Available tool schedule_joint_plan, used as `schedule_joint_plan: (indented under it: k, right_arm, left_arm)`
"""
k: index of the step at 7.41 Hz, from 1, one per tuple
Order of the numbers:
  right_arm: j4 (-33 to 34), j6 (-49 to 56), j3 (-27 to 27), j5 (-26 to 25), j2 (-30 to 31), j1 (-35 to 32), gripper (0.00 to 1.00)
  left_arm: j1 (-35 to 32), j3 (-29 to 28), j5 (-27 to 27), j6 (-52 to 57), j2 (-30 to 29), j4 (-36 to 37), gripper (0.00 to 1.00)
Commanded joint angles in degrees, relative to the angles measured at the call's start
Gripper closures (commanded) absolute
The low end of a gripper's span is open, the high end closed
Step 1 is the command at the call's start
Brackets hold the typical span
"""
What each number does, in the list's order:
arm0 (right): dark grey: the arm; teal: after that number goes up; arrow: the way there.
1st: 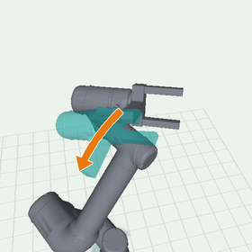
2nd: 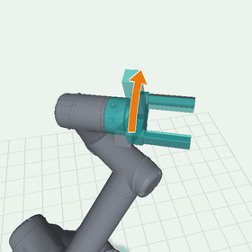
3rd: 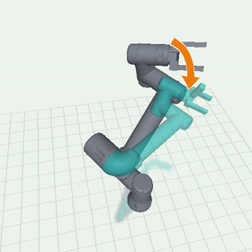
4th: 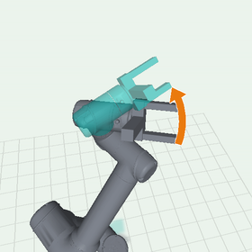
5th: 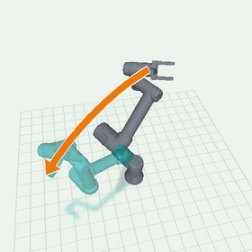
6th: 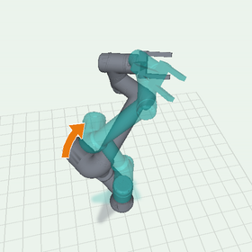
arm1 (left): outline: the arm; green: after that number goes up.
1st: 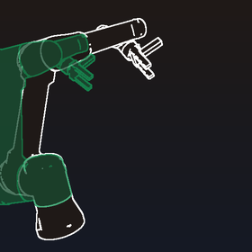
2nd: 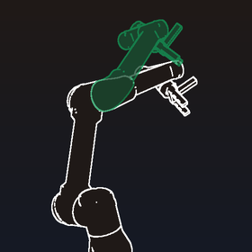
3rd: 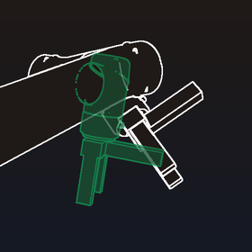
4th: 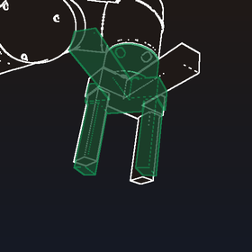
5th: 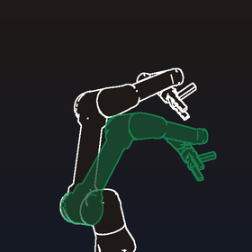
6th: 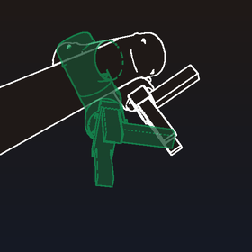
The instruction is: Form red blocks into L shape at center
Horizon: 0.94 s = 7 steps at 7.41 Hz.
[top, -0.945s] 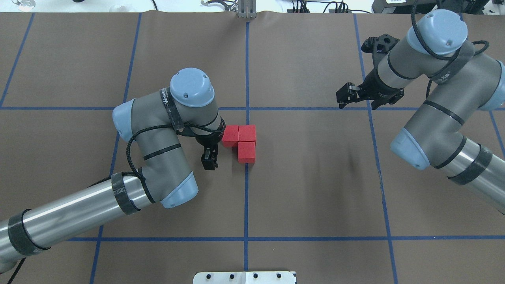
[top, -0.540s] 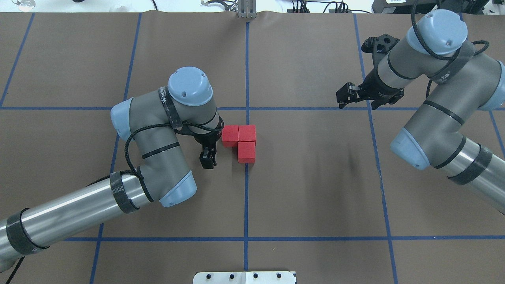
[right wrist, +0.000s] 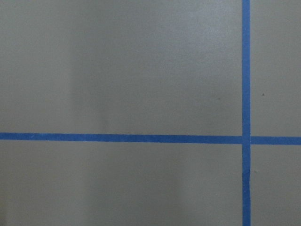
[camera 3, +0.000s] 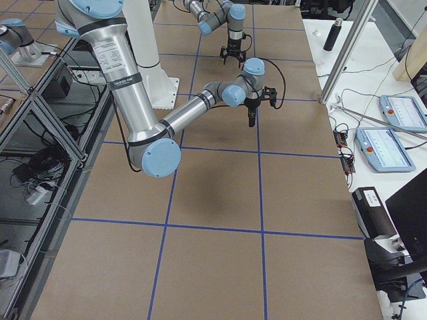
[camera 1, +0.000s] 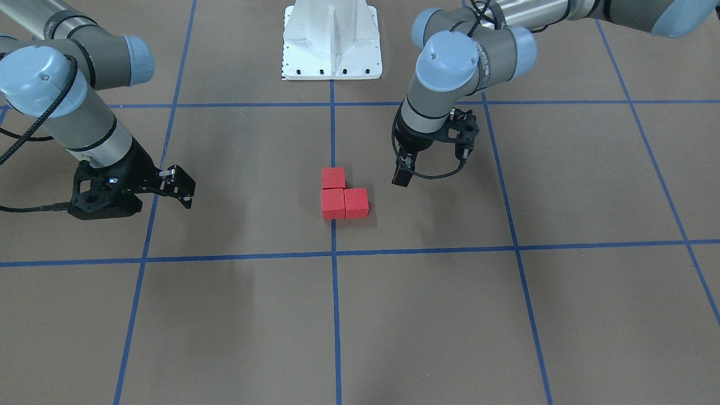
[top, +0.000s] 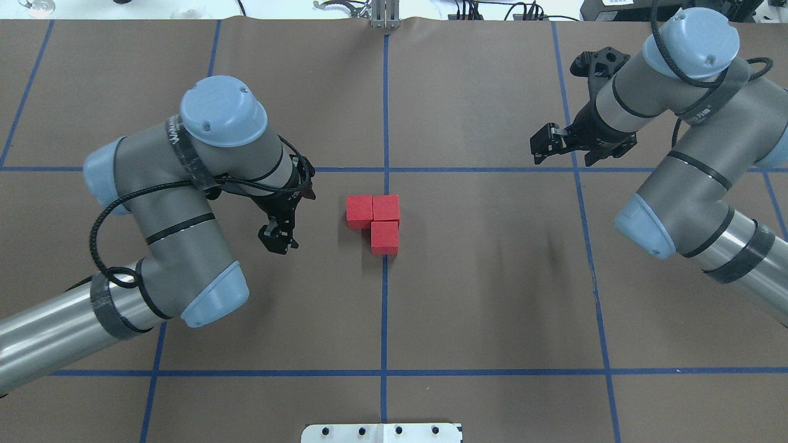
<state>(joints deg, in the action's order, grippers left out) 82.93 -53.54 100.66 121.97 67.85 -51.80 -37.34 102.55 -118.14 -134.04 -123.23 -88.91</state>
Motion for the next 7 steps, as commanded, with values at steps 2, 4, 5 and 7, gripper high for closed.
schedule_joint_plan:
  k: [2,4,5,7]
  right_arm:
    - [0.4,7.9,-0.1,4.9,4.5,-8.6,0.0]
    - [1.3,21.6,-0.6,8.6,9.6,-17.7,0.0]
    - [4.7,29.6,-0.6,9.2,11.2,-22.2,0.0]
    - [14.1,45.1,-0.6,10.0,11.3,-28.4,0.0]
  left_arm:
    - [-7.7,19.2,-0.1,32.7,19.6,2.1,0.0]
    - [-15.5,22.9,-1.6,53.5,28.4,1.6,0.0]
    - [-23.5,21.7,-7.7,68.0,31.4,1.6,0.0]
    - [-38.4,13.6,-17.5,95.8,32.9,2.0,0.0]
